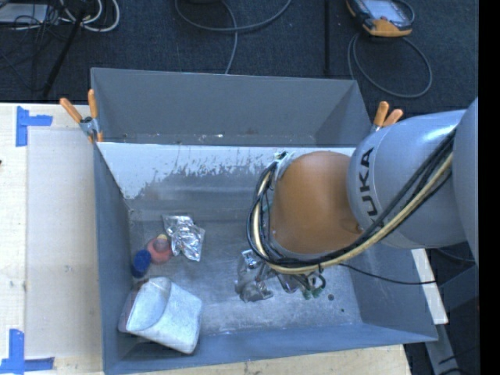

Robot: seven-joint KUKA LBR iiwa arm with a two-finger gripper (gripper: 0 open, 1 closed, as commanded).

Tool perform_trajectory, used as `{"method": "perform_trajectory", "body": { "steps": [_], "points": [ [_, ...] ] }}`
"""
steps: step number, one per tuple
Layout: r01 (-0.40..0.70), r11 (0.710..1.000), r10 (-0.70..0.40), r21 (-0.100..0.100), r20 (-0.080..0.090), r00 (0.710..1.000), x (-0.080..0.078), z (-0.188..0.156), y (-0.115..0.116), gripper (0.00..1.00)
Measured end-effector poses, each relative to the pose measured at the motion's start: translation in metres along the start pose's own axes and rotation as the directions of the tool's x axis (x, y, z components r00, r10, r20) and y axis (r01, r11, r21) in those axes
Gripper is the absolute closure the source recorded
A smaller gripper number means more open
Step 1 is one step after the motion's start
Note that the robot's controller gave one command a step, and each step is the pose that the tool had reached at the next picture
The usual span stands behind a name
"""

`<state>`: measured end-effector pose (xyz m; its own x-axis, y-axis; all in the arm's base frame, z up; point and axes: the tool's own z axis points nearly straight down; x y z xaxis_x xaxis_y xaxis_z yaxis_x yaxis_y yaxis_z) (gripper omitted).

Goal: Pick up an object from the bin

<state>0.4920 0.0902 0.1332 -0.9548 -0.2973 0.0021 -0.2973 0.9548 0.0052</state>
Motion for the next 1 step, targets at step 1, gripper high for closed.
{"method": "perform_trajectory", "body": {
  "steps": [1],
  "points": [
    [-0.006,1.0,0.006,0.004,0.0,1.0,0.0007,-0.0004,-0.0048,0.0]
  ]
}}
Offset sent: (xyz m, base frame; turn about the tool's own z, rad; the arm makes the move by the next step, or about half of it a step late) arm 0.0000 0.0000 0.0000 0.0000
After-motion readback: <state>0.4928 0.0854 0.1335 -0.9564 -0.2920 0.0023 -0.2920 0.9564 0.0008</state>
